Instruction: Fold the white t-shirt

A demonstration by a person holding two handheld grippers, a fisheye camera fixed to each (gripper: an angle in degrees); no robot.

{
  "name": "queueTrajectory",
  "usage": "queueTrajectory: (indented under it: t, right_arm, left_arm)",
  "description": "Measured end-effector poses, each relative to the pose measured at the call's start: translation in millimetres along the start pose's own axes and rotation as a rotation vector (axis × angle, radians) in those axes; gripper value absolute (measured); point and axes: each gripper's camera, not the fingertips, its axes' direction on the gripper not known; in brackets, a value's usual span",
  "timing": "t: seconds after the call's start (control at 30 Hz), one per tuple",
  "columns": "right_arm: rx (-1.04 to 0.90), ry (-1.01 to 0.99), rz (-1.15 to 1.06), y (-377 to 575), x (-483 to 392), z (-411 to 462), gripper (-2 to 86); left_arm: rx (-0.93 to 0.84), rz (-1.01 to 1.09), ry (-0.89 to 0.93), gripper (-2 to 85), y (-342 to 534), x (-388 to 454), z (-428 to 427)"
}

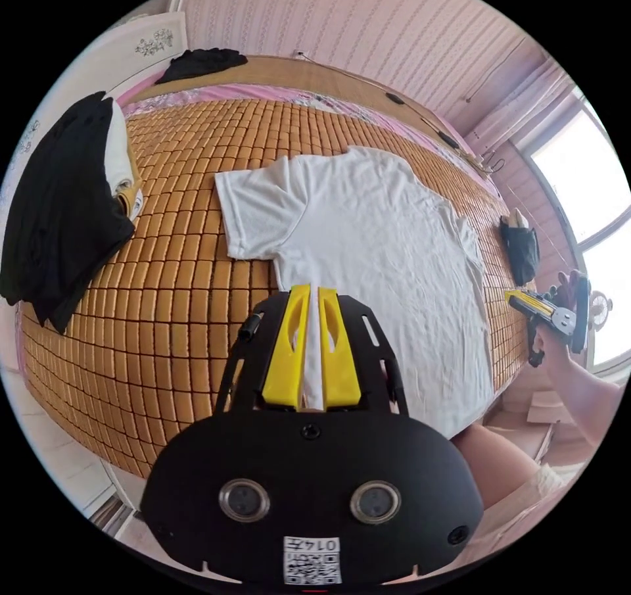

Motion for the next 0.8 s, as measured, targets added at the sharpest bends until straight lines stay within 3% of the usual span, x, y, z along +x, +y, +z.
queueTrajectory:
  t: [0.23, 0.5, 0.63, 0.8]
  right_arm:
    - [0.21, -0.47, -0.317, -172.8, -157.1, 7.5, -0.3]
    - [0.188, -0.445, -0.511, -276.9, -293.5, 24.5, 8.3]
    - [0.09, -0.387, -0.52, -302.4, -322.2, 48.0, 7.8]
    - [0.129, -0.364, -0.559, -312.2, -318.9, 45.7, 2.1]
  left_arm:
    - [0.065, -0.241, 0.007, 4.7, -15.3, -72.5, -0.6]
    - [0.027, -0.268, 0.01, 5.8, -17.8, -91.3, 8.8]
    - [0.038, -0.256, 0.019, 5.2, -9.8, -94.2, 8.4]
    - [0.083, -0.277, 0.024, 2.4, 2.3, -99.5, 0.2]
